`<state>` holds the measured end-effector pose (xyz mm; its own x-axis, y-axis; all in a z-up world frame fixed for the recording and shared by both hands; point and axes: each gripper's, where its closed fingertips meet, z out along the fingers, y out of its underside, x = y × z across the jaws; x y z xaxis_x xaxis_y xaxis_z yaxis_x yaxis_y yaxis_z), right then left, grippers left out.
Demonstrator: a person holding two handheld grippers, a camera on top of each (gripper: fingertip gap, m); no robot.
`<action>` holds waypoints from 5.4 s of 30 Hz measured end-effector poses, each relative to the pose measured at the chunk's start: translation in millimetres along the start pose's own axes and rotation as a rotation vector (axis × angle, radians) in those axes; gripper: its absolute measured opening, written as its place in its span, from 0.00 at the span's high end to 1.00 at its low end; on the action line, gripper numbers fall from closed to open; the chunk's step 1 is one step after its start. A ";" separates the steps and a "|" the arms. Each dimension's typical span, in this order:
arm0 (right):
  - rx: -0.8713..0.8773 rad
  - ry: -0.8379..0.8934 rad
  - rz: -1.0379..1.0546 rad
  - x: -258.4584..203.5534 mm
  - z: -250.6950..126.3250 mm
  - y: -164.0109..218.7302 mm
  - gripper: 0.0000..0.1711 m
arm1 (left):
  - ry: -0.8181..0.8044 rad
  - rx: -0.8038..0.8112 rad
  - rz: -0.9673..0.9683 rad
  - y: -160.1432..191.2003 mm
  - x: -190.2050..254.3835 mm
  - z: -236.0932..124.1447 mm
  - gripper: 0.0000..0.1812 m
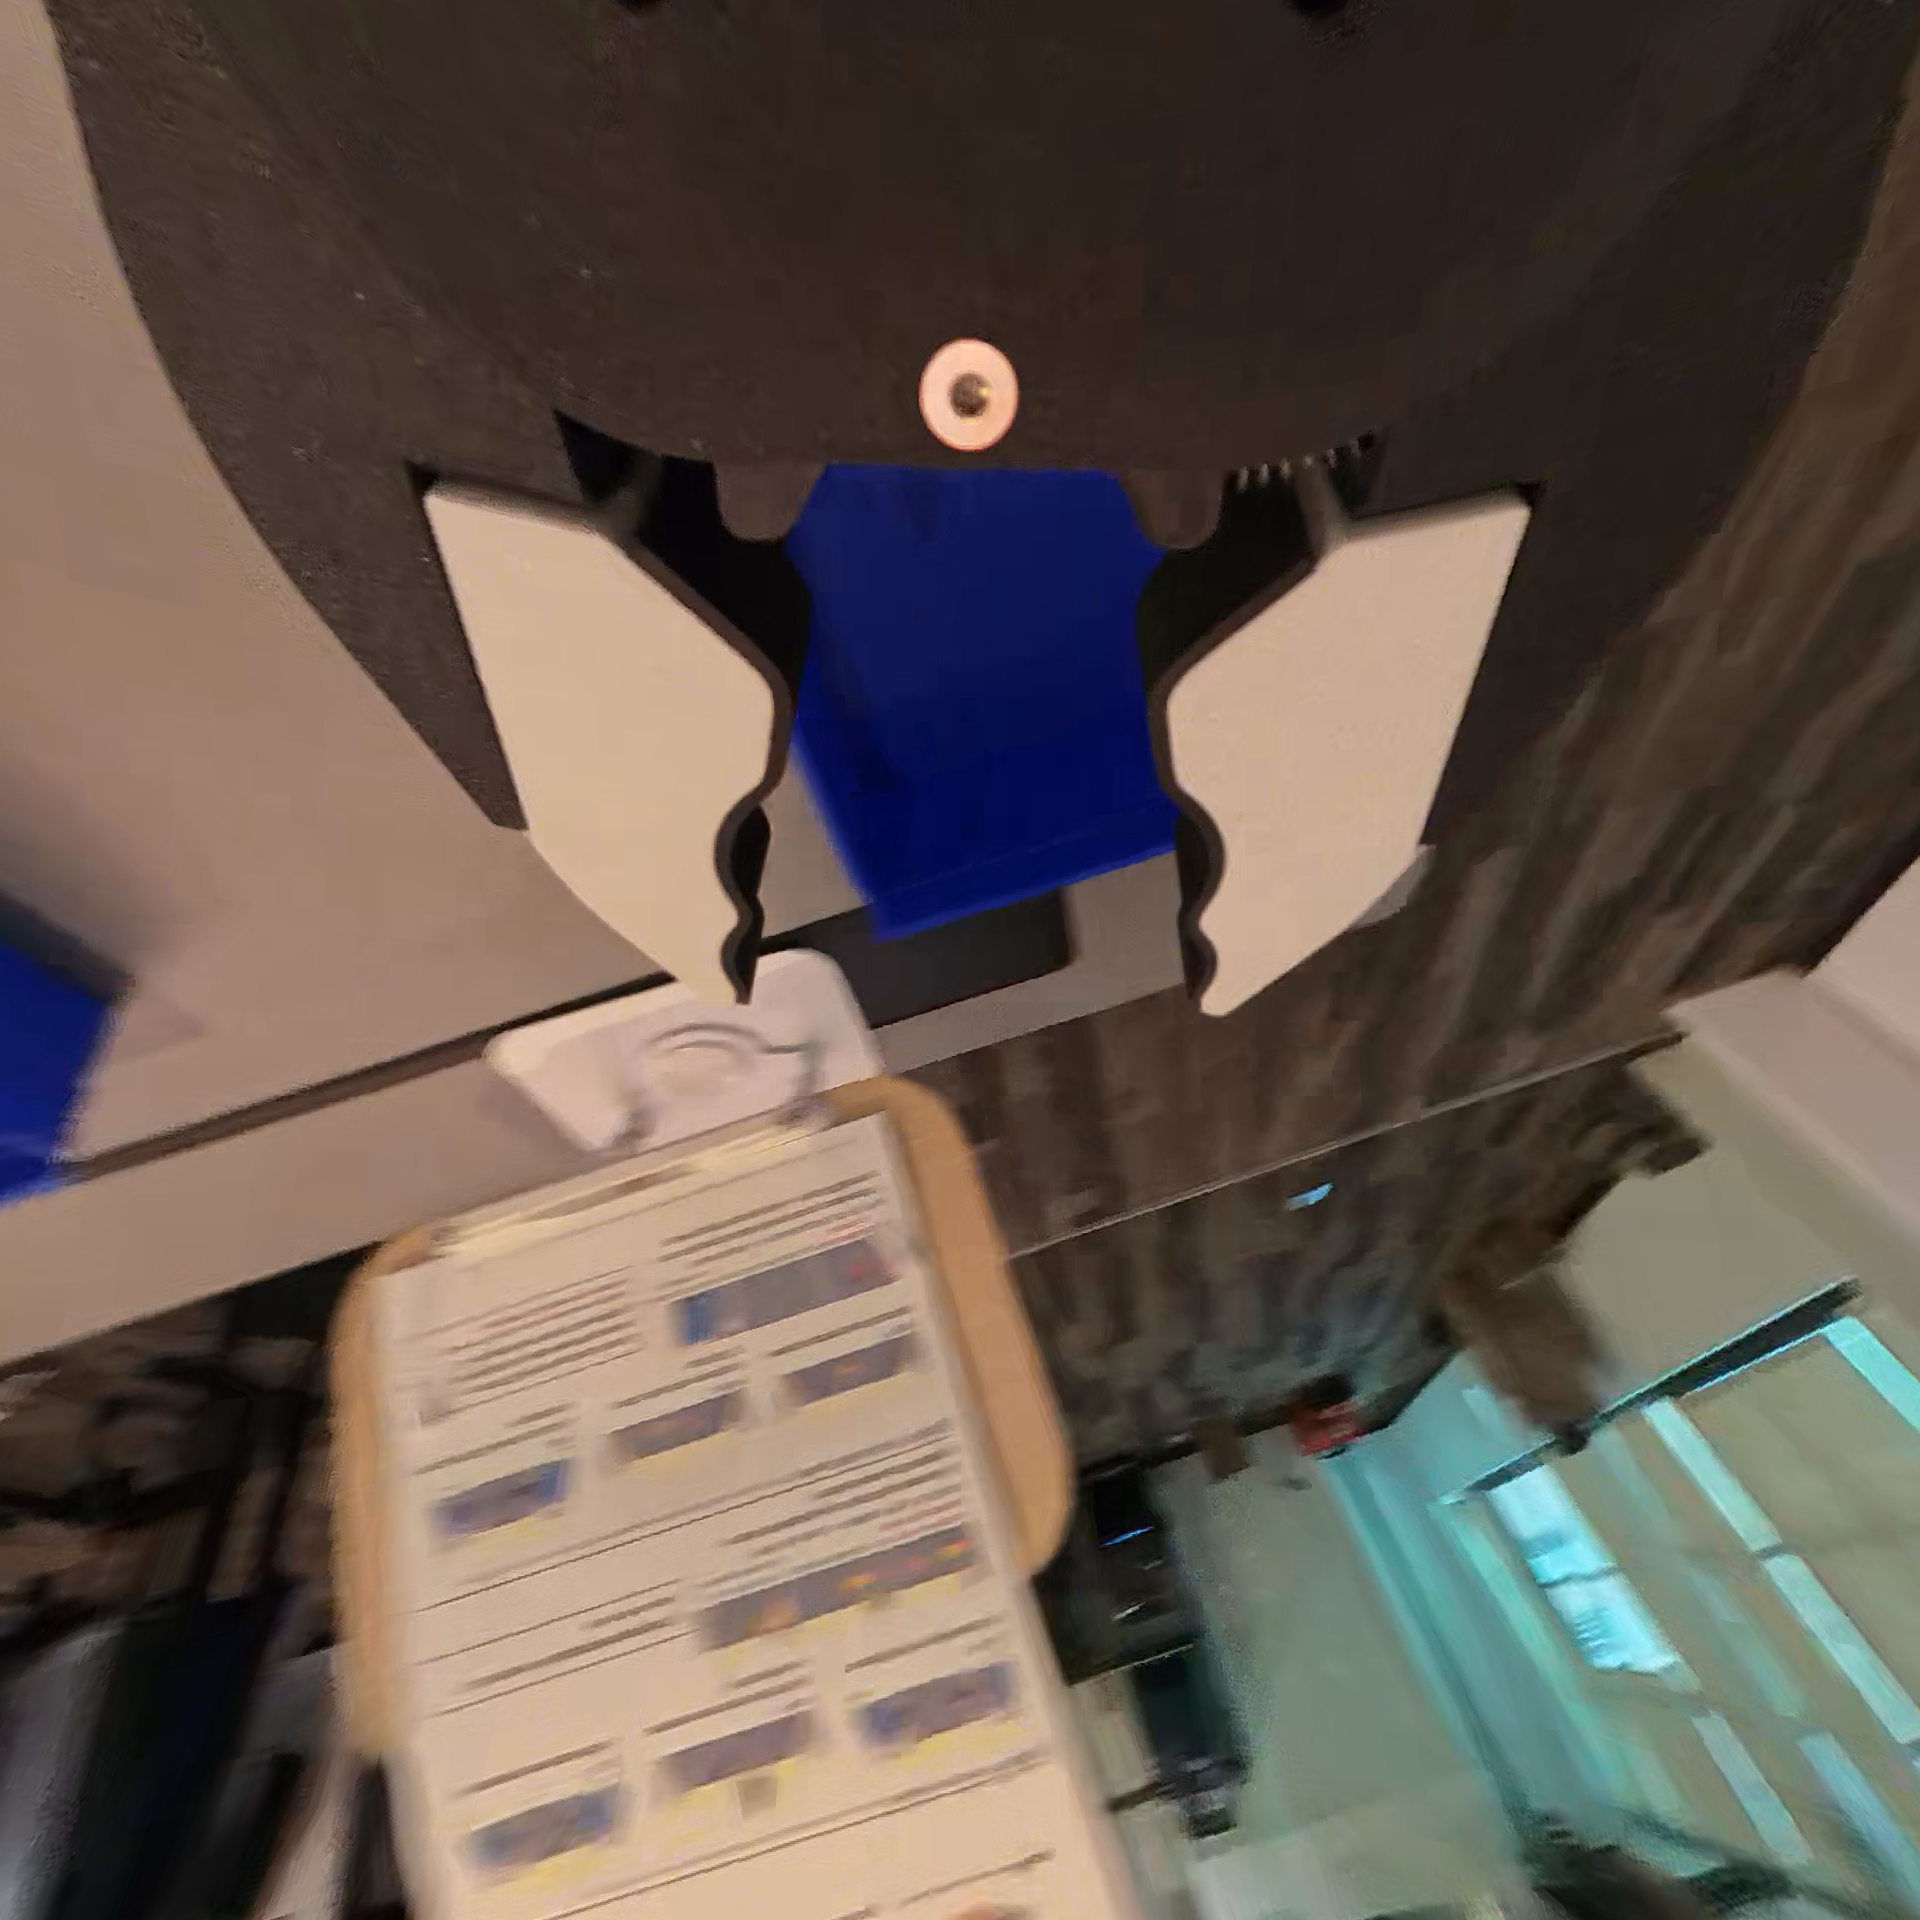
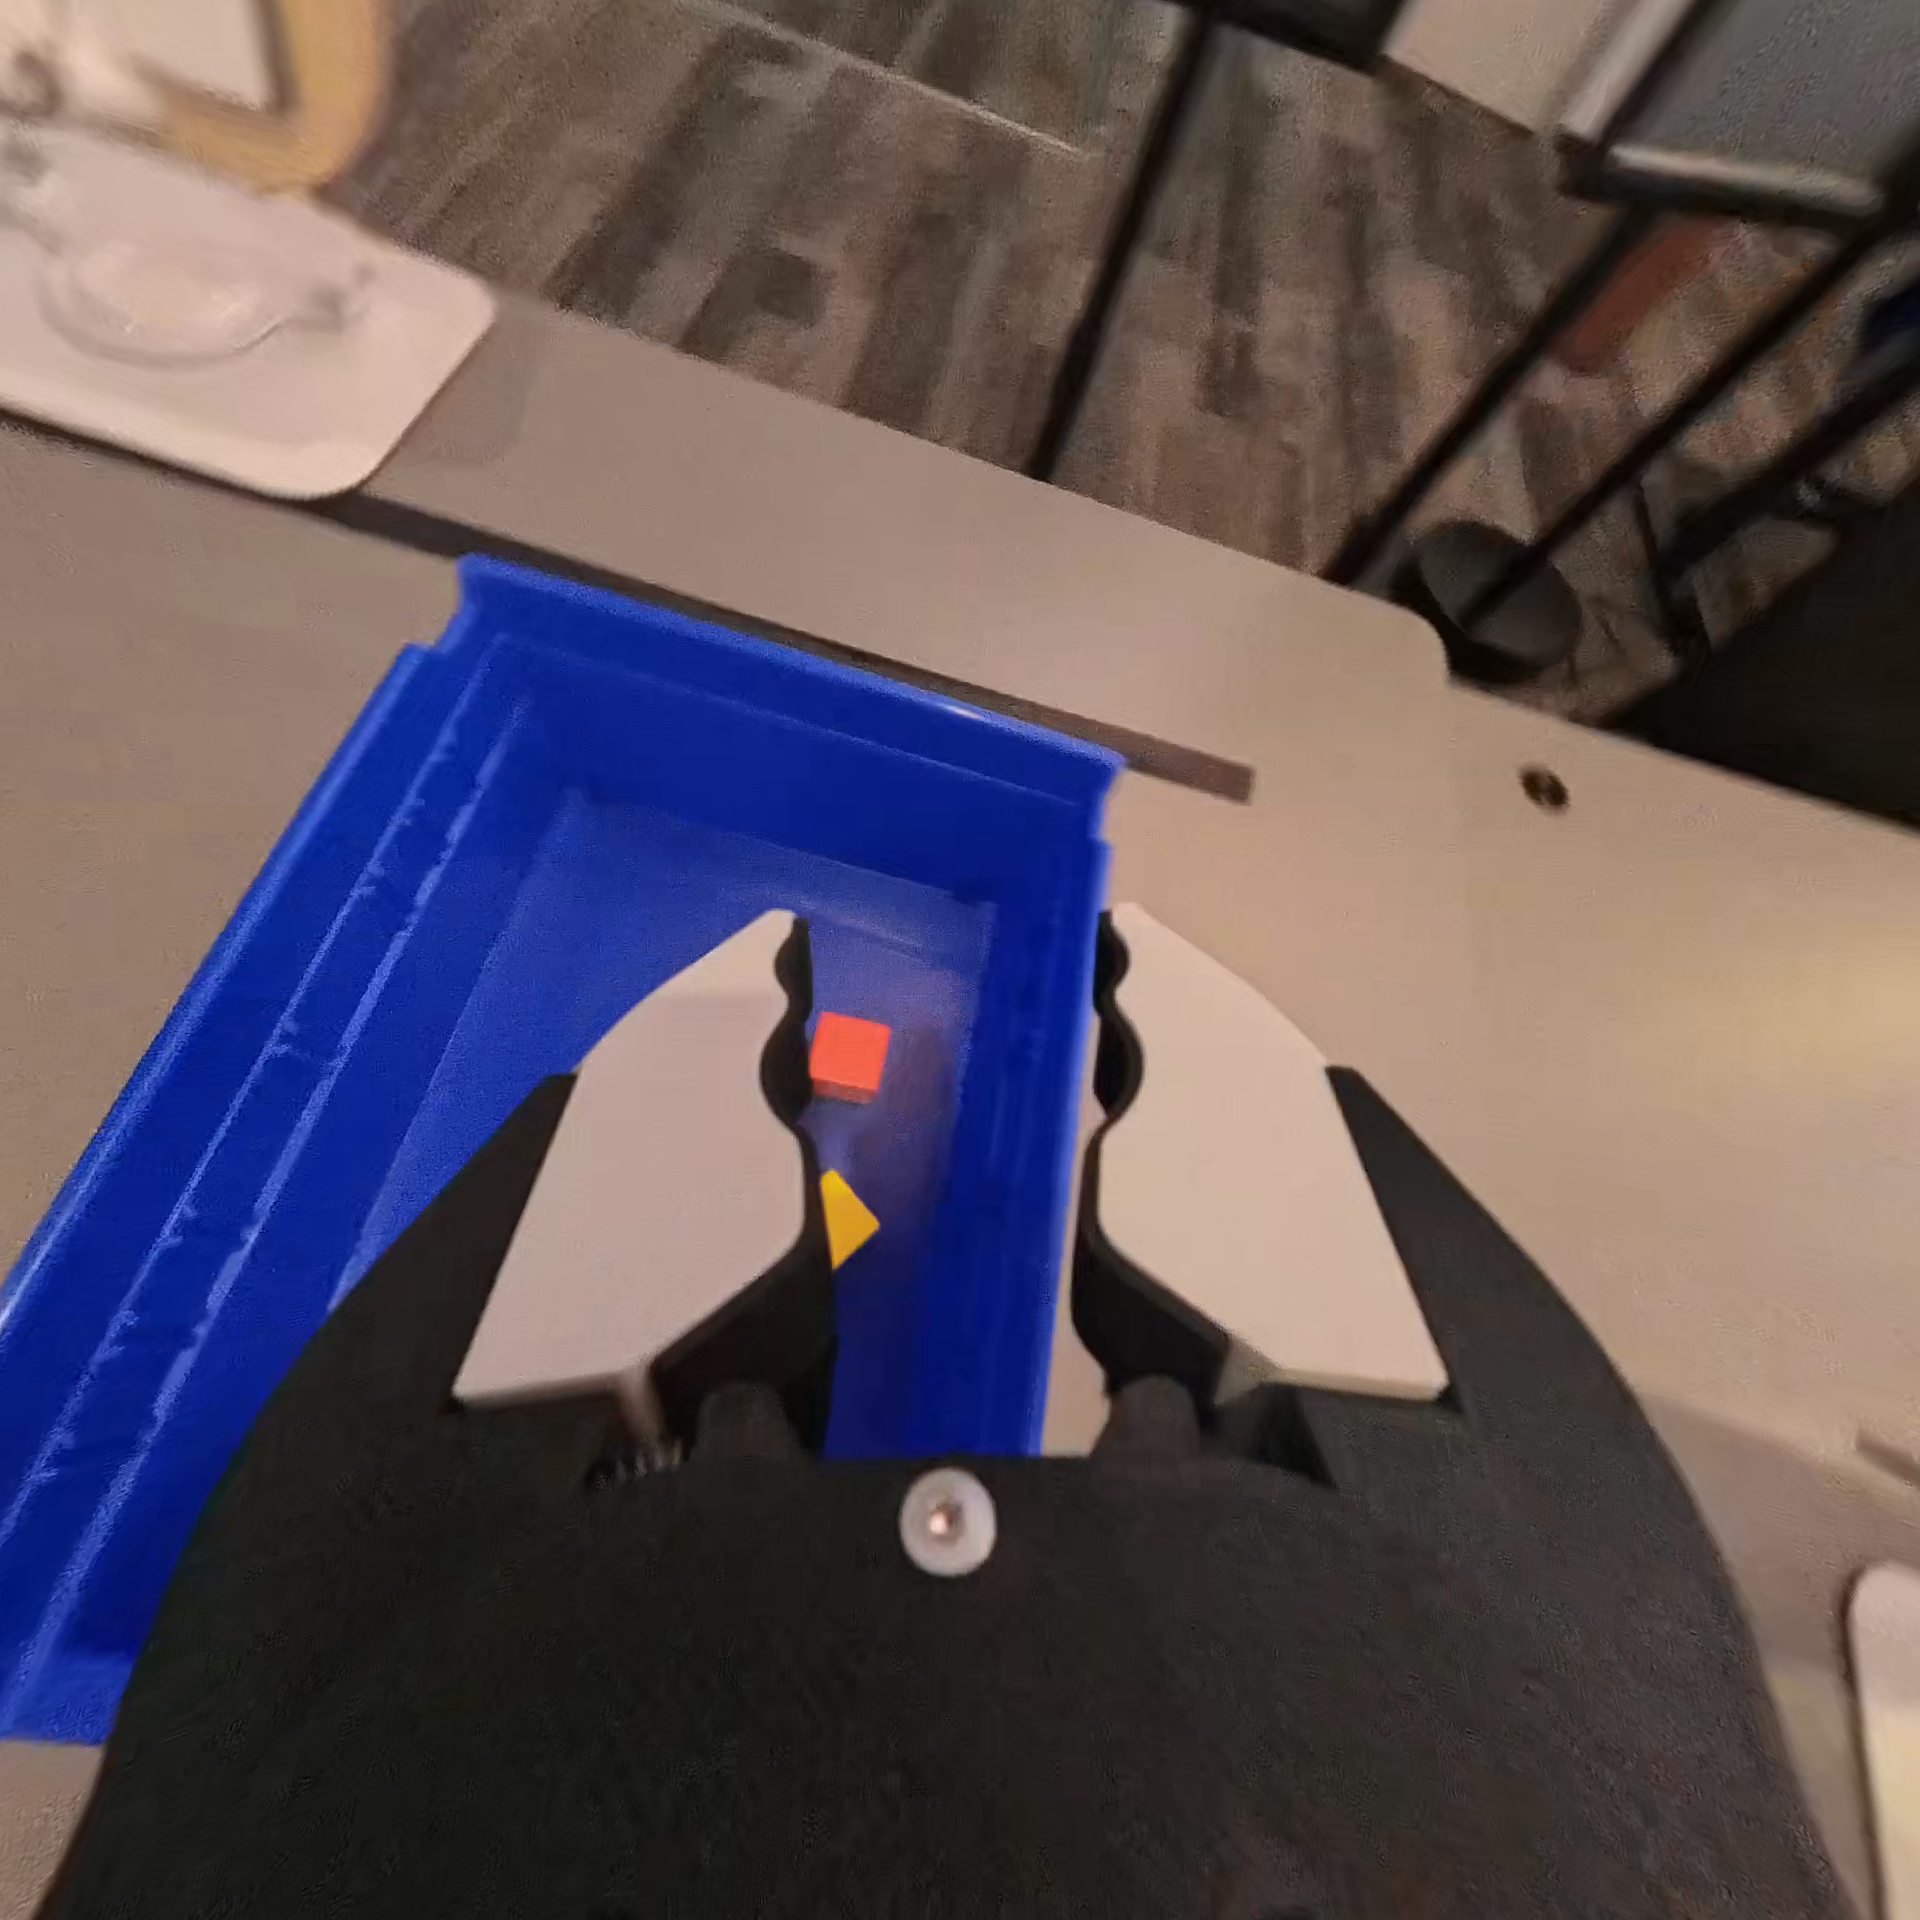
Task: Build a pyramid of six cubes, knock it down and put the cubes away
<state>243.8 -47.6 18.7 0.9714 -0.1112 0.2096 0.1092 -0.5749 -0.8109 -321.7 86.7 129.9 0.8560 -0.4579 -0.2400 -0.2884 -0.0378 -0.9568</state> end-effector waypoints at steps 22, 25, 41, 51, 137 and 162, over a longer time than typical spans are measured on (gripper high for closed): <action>-0.698 -0.256 0.369 -4.0 21.0 160.6 0.96 | -0.278 -0.976 -0.196 232.6 -137.2 -31.3 0.72; -0.701 -0.249 0.351 -3.8 21.2 160.7 0.96 | -0.216 -1.069 -0.227 253.4 -130.1 -37.6 0.75; -0.765 -0.262 0.206 -28.3 27.5 152.7 0.95 | 0.147 -1.232 -0.142 265.8 -49.9 -25.7 0.93; -0.805 -0.298 0.067 -79.6 39.9 131.7 0.94 | 0.231 -1.303 0.108 243.2 36.3 -6.5 0.86; -0.778 -0.852 -0.080 -448.1 25.9 -112.1 0.97 | -0.162 -0.089 -0.467 55.9 -155.7 -67.5 0.98; -0.809 -0.741 -0.094 -591.7 80.6 -32.1 0.86 | -0.087 -0.104 -0.523 68.8 -160.1 -69.1 0.95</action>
<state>-317.5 102.0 -123.4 0.8816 0.3192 -0.3478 0.2817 -0.9469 -0.1550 -508.3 96.0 113.9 0.9279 -0.2793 0.2470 0.1484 -0.3311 -0.9319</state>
